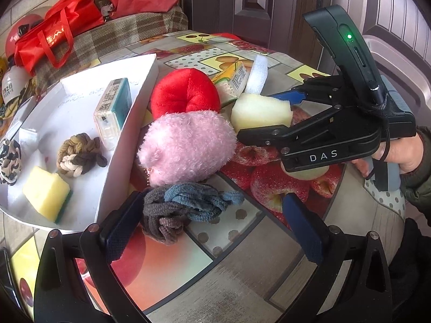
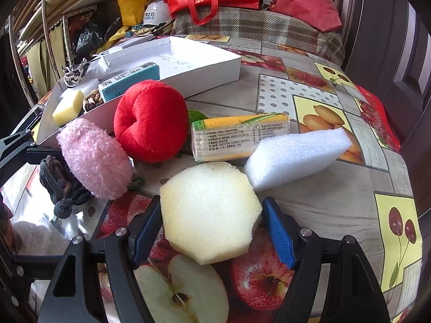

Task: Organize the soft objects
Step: 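Grasp the grey-blue knotted rope toy with the left tool while the right tool grasps the pale yellow foam disc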

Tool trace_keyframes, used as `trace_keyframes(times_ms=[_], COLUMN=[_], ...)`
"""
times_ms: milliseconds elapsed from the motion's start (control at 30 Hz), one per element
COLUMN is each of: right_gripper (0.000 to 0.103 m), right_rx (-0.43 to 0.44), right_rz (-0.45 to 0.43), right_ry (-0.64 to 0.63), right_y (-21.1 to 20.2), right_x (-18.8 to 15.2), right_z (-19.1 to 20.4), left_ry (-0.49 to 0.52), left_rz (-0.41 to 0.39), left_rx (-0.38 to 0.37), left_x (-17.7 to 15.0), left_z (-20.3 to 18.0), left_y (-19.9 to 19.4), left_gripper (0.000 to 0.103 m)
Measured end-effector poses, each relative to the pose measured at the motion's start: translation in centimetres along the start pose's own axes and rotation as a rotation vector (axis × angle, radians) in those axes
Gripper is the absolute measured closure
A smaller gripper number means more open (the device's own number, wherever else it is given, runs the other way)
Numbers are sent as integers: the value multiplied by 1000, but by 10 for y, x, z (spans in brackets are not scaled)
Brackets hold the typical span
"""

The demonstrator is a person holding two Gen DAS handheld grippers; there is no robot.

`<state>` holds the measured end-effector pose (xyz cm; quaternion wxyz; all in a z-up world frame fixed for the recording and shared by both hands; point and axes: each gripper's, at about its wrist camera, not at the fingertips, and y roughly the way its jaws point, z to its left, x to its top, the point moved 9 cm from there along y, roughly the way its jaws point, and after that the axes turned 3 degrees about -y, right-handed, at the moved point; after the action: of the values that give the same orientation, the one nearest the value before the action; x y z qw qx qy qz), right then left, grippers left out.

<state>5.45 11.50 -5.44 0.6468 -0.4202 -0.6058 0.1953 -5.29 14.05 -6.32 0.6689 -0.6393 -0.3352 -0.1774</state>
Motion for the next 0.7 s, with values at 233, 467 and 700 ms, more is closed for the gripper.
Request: trace_keyframes(times_ms=[233,467,700], right_gripper=[29,23,30], right_rx=[-12,-7,-14], right_rz=[-3,7,-1], right_ry=[-9,18,2], right_y=[-1,1,1], right_x=[0,-1,0], right_z=[2,-3,-4], left_ry=[21,-9,-14], left_rz=[-44,1,23], left_rx=[-10,16,-7], left_x=[3,3,3], left_z=[-5,0,-2], left_y=[-9,3,11], left_gripper=[35,35,67])
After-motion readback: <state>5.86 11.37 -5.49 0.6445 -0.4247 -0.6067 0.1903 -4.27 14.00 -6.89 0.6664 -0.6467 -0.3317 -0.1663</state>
